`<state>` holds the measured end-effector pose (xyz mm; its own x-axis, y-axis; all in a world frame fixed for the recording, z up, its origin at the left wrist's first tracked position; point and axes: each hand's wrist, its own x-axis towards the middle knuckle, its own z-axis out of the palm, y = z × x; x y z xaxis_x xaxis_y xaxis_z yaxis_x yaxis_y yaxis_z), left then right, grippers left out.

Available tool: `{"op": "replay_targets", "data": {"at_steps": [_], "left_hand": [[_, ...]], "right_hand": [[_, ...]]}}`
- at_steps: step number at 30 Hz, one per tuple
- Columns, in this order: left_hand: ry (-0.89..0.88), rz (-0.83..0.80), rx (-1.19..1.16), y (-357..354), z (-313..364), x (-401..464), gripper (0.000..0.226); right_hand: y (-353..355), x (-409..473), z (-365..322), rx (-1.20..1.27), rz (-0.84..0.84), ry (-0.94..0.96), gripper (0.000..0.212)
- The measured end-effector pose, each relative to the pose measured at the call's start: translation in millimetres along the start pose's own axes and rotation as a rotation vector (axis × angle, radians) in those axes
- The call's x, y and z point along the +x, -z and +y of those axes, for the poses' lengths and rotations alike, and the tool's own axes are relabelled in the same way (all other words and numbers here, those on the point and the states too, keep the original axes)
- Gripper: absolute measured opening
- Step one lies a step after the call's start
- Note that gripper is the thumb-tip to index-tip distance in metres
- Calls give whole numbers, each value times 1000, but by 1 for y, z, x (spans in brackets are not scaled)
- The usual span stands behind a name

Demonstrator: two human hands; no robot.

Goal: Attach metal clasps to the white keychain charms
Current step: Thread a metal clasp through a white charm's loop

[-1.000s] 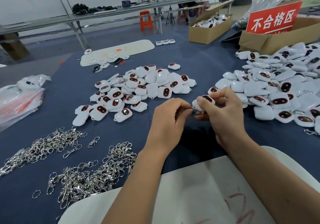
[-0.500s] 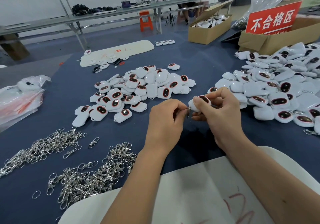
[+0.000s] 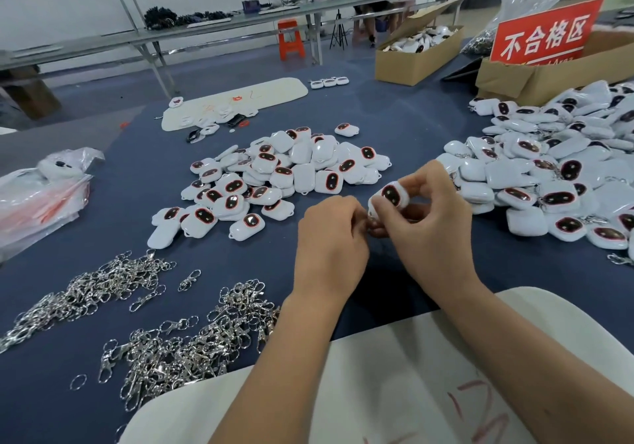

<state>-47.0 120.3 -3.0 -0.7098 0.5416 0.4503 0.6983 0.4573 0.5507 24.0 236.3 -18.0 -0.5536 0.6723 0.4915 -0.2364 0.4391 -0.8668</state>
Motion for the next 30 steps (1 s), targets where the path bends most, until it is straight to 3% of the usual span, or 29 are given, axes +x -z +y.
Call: {"op": "replay_targets", "data": {"at_steps": [2, 5, 10, 18, 20, 24, 30], "left_hand": [[105, 24, -288, -2, 3, -1, 13], [216, 9, -543, -5, 4, 1, 6], [291, 70, -737, -6, 2, 3, 10], [474, 167, -914, -3, -2, 5, 12], [467, 164, -900, -2, -2, 6, 13], [293, 129, -684, -1, -8, 7, 12], [-3, 26, -249, -2, -15, 4, 14]], "right_hand": [[3, 3, 0, 229, 0, -158, 23], [6, 8, 2, 365, 3, -255, 21], [4, 8, 4, 420, -20, -301, 11], [7, 13, 7, 587, -169, -432, 31], [8, 13, 7, 543, -166, -424, 31], [7, 12, 7, 484, -132, -408, 41], [6, 10, 12, 335, -109, -345, 24]]}}
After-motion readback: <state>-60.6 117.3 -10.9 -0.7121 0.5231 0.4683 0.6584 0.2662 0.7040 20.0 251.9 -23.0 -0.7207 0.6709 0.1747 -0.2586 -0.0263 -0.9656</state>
